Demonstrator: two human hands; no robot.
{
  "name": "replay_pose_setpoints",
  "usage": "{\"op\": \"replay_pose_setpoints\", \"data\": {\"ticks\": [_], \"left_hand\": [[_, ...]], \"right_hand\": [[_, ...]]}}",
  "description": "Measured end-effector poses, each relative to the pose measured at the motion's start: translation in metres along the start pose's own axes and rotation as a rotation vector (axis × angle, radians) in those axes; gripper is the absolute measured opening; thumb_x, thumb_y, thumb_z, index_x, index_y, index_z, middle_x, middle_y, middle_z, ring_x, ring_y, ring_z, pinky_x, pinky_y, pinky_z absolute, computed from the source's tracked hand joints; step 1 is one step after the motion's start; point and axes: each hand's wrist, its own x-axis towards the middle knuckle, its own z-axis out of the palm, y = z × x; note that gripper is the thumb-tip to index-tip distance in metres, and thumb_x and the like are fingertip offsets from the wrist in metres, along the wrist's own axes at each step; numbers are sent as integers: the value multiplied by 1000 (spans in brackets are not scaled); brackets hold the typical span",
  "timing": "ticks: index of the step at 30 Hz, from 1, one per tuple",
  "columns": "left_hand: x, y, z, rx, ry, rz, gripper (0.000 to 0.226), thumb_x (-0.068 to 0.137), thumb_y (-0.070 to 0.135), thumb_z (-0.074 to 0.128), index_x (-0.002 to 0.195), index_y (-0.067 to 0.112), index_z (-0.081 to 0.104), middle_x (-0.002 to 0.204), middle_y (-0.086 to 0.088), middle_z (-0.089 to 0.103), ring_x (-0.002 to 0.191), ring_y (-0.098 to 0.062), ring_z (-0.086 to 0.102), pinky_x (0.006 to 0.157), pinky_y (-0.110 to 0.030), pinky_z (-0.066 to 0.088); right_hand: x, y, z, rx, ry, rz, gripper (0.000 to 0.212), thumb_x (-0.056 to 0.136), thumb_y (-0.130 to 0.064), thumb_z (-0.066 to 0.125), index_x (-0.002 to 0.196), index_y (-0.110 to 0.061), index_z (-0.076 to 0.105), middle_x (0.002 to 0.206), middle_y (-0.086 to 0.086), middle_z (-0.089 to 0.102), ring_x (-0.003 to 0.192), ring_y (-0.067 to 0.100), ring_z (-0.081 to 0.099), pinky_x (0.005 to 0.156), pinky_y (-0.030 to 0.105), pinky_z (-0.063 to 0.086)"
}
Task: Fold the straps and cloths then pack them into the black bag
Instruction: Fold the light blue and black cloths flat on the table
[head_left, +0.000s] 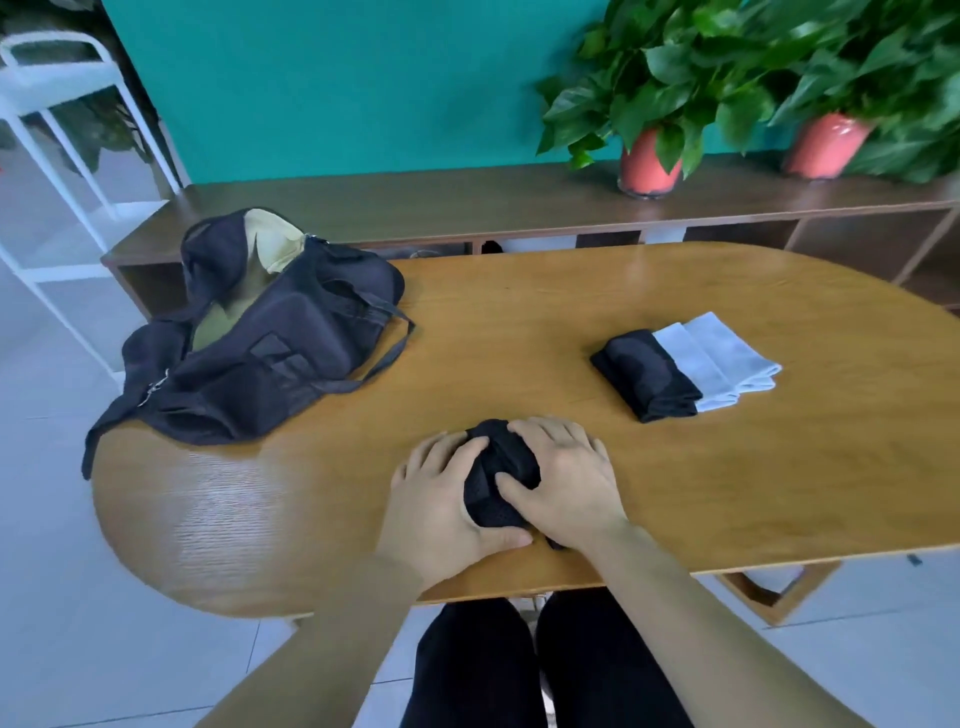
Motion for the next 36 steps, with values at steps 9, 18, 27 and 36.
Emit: {"op": "replay_pose_setpoints", "data": {"ticks": [9, 18, 27, 36], "left_hand": [[25, 105, 49, 35, -32, 146, 103, 54, 83, 60, 142, 37, 30, 148, 17, 29, 139, -11, 15, 113, -35, 17], [40, 173, 85, 53, -10, 193, 103, 51, 88, 53, 137, 34, 37, 143, 14, 37, 137, -14, 25, 110, -39, 25], [56, 182, 79, 65, 19, 222, 107, 47, 96, 43, 137, 39, 34, 143, 19, 34, 132, -10, 32, 109, -43, 27], [88, 163, 53, -387, 43, 9, 55, 78, 76, 30, 112, 38, 52, 115, 15, 51, 105, 2, 47, 95, -38, 40]], "right_hand": [[-45, 94, -50, -51, 161, 184, 62, 72, -61, 41, 122, -30, 59, 123, -11, 60, 117, 16, 50, 94, 37, 38], [-64, 160, -81, -100, 226, 231, 52, 72, -60, 45, 110, -29, 64, 113, -12, 65, 106, 18, 57, 81, 35, 42], [-56, 177, -87, -132, 215, 189, 50, 73, -59, 47, 111, -30, 64, 112, -14, 64, 106, 15, 56, 84, 34, 40], [-53, 178, -97, -198, 254, 155, 63, 82, -63, 42, 122, -19, 61, 121, 0, 63, 118, 24, 54, 101, 50, 38]]}}
